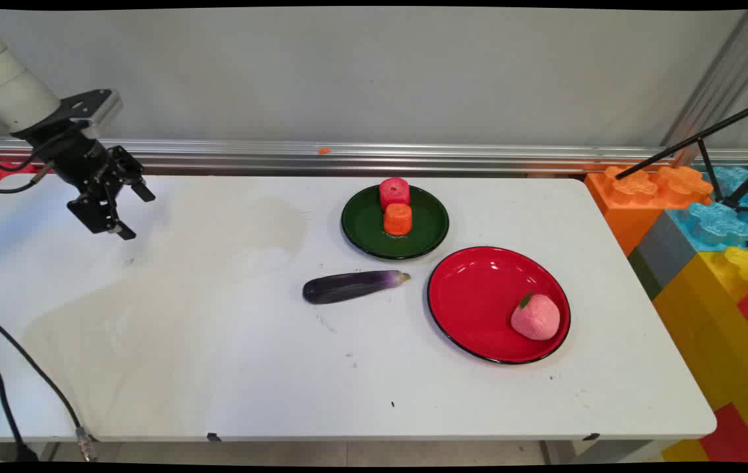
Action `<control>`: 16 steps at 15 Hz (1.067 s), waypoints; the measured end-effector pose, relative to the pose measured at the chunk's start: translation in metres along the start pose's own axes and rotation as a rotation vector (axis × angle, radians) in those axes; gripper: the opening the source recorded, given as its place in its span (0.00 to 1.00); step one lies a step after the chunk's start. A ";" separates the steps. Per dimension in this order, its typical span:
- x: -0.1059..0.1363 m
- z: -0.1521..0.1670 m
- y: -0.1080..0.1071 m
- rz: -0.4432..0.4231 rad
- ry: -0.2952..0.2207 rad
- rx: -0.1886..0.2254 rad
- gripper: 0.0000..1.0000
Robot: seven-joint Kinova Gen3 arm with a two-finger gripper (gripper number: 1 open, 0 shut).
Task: Pick up the mandarin from the green plate
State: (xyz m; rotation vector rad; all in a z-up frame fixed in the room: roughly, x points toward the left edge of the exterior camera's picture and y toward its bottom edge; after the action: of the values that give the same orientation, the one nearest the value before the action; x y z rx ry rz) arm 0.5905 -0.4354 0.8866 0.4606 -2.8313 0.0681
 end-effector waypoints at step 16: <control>0.185 0.053 0.030 -0.371 0.256 0.101 1.00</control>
State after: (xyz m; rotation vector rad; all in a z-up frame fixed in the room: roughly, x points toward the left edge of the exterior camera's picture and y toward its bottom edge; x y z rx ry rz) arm 0.3987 -0.4677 0.8856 0.9204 -2.4583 0.1824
